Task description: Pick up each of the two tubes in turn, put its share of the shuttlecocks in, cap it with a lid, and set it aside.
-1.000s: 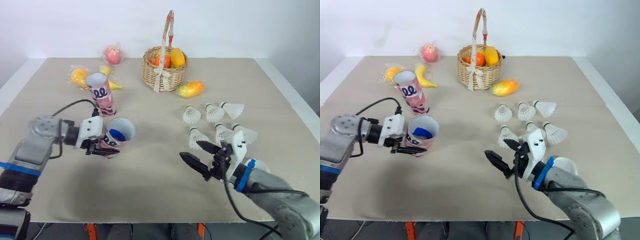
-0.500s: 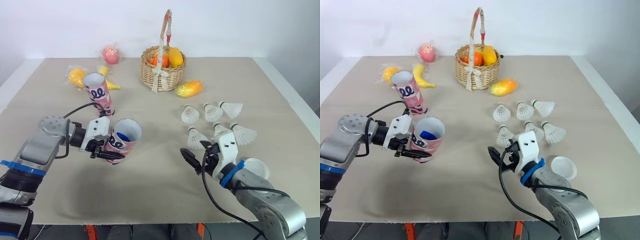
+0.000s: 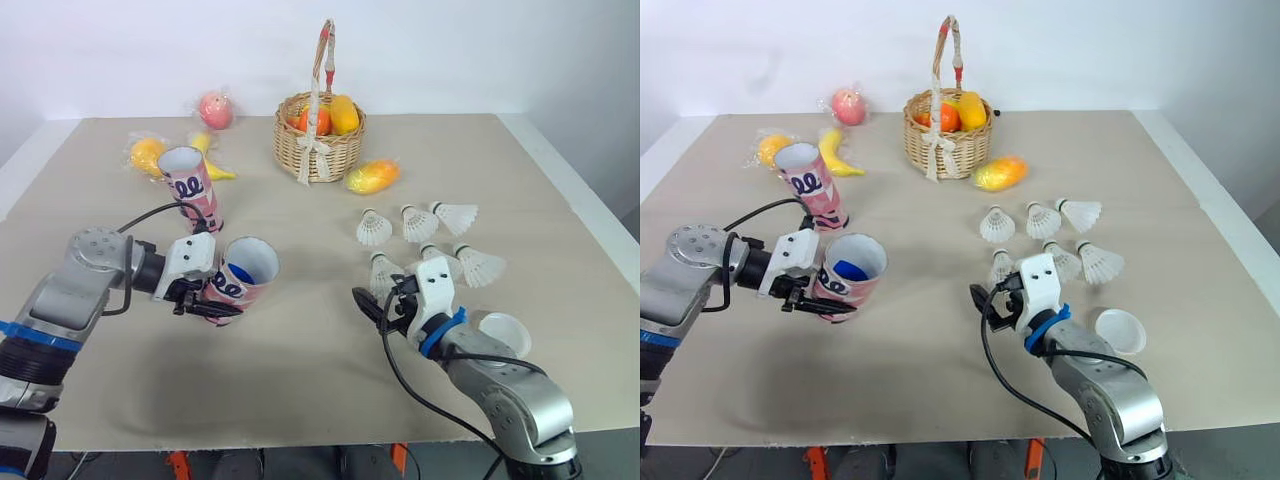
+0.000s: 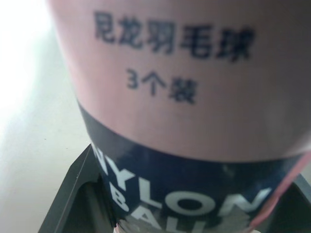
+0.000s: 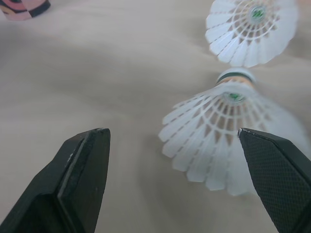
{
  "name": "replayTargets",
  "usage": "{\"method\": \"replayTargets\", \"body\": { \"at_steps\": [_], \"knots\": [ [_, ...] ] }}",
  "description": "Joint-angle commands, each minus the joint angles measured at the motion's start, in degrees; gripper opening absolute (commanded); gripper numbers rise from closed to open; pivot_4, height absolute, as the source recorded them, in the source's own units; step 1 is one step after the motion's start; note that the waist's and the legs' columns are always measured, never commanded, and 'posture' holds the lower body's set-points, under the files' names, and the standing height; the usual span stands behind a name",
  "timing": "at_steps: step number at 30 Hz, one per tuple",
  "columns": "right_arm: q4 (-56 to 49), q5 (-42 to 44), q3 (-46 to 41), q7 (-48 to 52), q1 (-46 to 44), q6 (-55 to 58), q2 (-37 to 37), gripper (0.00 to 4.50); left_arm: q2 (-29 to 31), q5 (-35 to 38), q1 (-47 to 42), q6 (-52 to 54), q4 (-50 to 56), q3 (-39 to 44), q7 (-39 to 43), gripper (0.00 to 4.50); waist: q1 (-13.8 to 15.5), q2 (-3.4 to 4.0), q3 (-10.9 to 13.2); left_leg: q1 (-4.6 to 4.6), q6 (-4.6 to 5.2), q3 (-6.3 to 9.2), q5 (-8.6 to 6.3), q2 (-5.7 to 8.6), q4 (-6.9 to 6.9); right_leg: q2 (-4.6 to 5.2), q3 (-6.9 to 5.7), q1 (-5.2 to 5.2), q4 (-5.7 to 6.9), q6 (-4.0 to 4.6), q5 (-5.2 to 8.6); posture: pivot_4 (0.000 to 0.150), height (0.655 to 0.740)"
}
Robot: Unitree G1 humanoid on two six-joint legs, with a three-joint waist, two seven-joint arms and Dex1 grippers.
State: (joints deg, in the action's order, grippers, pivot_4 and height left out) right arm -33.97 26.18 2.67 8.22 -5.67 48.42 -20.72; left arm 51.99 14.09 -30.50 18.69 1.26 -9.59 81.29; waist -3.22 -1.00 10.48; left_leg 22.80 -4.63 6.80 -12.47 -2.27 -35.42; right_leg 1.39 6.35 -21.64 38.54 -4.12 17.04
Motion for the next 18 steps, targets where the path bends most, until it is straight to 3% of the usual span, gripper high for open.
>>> {"method": "replayTargets", "body": {
  "at_steps": [1, 12, 14, 18],
  "knots": [
    [-0.2, -1.6, 0.4, 0.2, -0.9, -1.6, 0.7, 4.50, 2.2, -1.3, 0.7, 1.5, -0.1, -0.5, 0.6, 2.69, 0.0, 0.00, 0.0, 0.02, 0.02, -0.01, -0.01, 0.01, 0.00, 0.00, 0.00, -0.09, 0.12, 0.07, 0.05, 0.150, 0.7400],
    [5.9, -9.2, 2.0, -1.2, -4.1, -5.1, 3.6, 4.50, 2.9, -0.2, 0.3, 3.1, 0.6, -0.1, 1.2, 2.69, -0.9, 0.01, 0.0, 0.04, 0.05, -0.02, -0.03, -0.33, 0.03, -0.38, 0.00, -0.41, 0.56, 0.27, 0.21, 0.150, 0.7400],
    [7.0, -10.6, 2.2, -1.0, -4.5, -6.3, 3.8, 3.98, 2.8, -0.1, 0.4, 3.5, 1.1, -0.1, 1.1, 2.67, -1.0, 0.01, 0.0, 0.04, 0.05, -0.02, -0.03, -0.33, 0.03, -0.38, 0.00, -0.41, 0.56, 0.28, 0.21, 0.150, 0.7400],
    [8.1, -11.7, 2.3, 0.1, -5.0, -7.8, 4.2, 2.30, 2.7, 0.4, 0.9, 4.2, 2.1, 0.2, 1.0, 2.67, -1.0, 0.01, 0.0, 0.06, 0.05, -0.02, -0.03, -0.33, 0.04, -0.38, 0.00, -0.41, 0.56, 0.32, 0.19, 0.150, 0.7400]
  ]
}}
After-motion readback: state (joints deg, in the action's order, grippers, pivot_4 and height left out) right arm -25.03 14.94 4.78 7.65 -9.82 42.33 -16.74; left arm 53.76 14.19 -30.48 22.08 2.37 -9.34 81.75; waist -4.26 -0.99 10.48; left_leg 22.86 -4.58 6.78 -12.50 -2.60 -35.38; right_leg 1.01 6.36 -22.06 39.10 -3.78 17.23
